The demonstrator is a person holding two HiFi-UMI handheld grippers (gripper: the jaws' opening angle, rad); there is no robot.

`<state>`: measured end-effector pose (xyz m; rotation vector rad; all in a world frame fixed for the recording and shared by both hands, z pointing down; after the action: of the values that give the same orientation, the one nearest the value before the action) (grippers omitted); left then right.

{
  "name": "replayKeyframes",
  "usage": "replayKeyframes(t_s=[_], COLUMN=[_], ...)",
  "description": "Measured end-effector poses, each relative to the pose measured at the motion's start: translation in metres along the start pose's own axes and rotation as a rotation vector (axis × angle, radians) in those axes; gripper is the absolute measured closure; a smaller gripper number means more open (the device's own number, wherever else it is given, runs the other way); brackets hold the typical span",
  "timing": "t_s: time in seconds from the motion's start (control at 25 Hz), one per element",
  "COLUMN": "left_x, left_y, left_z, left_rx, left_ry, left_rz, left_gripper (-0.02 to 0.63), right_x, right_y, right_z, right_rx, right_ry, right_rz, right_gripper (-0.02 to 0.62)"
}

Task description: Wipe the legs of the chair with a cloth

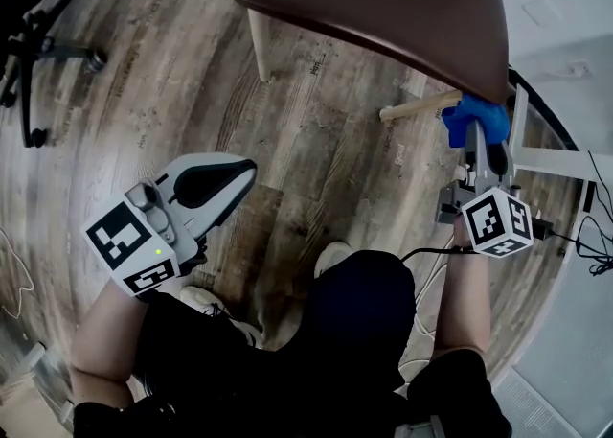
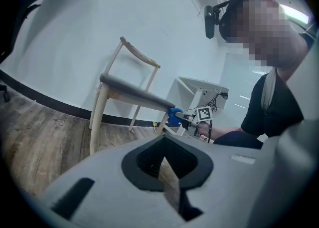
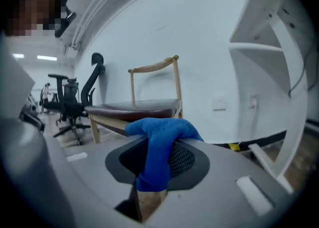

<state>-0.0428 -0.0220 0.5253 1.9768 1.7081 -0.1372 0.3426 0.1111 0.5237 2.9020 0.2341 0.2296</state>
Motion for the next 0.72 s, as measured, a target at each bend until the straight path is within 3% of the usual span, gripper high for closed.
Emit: replayKeyframes(t_s=[0.12,0.2,0.72], left_x=[0.001,0.002,-0.012], left_y=[0.001,0.001,-0.007], left_z=[-0.001,-0.002,-0.010], left_rx=[-0.007,-0.013,-0.029], left_ry=[0.000,0.002,-0.017], left_rz=[0.002,0.004,0.050], left_gripper=[0.598,0.598,0.598], right_x=[-0.005,-0.007,0.012], right_y=[0.011,0.020,0.054], right_z=[0.001,-0.007,-0.098], right_rx=[-0.071,-0.097,-0.218], right_ry=[-0.147,-0.168,-0.038], right_rz=[-0.055,-0.070,-0.079], right_gripper=[0.494,0.494,0.494])
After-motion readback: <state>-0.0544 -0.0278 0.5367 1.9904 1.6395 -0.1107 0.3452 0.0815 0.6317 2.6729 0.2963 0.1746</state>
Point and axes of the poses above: the fingertips, and each gripper's own axes: y forward along the fingers, x to its right, z out of its top, the point moved 8 cm from there along -y, backward along the fingers, and after that the axes turned 8 degrees about z, right-handed, at the moved point
